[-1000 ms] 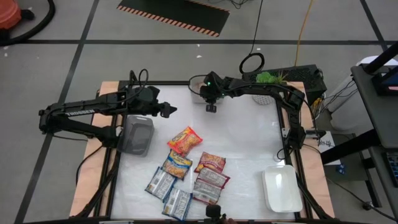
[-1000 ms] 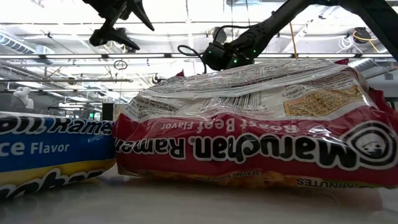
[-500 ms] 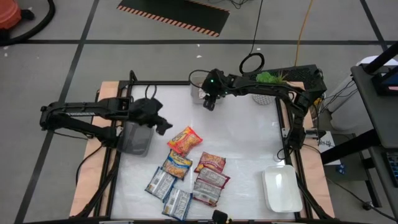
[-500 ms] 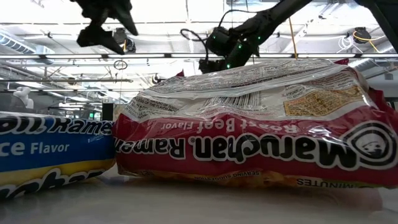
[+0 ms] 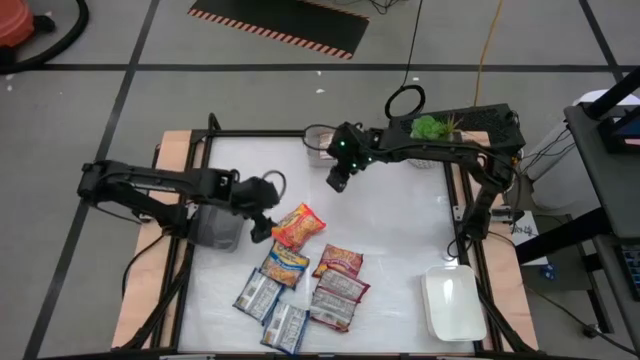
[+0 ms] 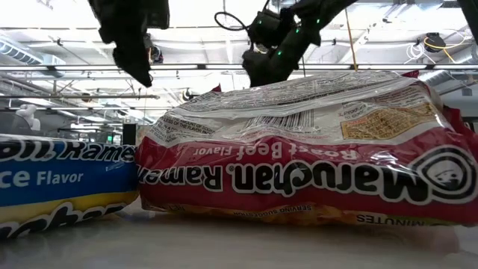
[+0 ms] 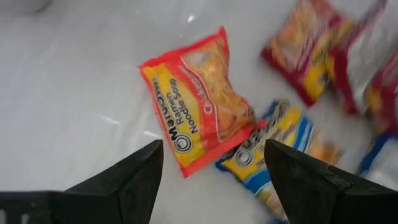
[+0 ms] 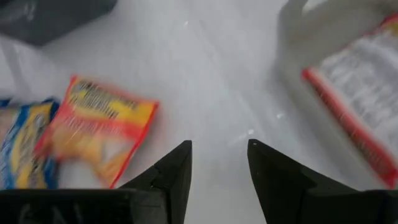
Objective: Sort Maruchan noodles
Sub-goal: Put the orange noodle pack into the gray bin
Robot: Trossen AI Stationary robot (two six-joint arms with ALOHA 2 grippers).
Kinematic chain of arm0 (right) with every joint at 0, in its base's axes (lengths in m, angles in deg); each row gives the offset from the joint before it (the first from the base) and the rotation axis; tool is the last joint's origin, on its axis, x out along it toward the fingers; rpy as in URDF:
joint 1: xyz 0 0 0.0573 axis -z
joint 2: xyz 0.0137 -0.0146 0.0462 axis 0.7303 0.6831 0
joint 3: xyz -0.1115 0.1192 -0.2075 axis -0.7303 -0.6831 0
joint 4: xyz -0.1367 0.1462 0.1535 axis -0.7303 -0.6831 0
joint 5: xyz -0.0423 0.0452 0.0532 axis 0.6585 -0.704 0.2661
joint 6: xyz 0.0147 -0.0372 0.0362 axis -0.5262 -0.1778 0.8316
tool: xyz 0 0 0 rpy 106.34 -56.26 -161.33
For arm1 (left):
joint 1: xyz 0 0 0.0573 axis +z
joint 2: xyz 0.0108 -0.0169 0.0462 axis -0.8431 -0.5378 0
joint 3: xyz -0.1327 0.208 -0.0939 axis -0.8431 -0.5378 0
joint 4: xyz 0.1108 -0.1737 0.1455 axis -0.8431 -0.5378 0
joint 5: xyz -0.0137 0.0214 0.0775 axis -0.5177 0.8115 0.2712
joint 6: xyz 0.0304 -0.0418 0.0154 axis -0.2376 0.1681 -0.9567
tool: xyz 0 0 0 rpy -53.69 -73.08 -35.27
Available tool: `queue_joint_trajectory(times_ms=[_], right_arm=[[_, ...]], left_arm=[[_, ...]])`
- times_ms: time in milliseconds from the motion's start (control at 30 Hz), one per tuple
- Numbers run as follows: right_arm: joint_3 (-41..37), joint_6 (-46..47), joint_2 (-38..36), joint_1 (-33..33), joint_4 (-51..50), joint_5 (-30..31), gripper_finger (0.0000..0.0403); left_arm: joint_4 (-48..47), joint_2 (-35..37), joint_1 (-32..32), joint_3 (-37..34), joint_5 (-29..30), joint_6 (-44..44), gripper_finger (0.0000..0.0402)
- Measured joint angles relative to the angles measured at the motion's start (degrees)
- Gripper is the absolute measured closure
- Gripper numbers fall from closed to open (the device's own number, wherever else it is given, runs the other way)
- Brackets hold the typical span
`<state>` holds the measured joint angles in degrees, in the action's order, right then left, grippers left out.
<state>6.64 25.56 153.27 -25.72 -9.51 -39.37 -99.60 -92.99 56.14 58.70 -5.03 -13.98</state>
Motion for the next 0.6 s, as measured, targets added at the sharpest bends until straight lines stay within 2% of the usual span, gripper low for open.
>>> queue_joint_trajectory(times_ms=[333, 433, 600], right_arm=[[-0.01, 8.39, -5.57, -6.59, -7.92, 3.23, 0.0254], [-0.02, 10.33, -6.45, -8.58, -9.45, 3.46, 0.0254], [-0.02, 14.81, -7.26, -11.94, -11.85, 8.41, 0.0254]], left_arm=[[0.19, -5.11, -3.95, -0.87, -1.79, -15.82, 0.0122], [0.6, -5.7, -4.61, -3.35, -1.79, -18.49, 0.0122], [2.52, -5.96, -4.83, -9.41, -1.28, -19.17, 0.0122]])
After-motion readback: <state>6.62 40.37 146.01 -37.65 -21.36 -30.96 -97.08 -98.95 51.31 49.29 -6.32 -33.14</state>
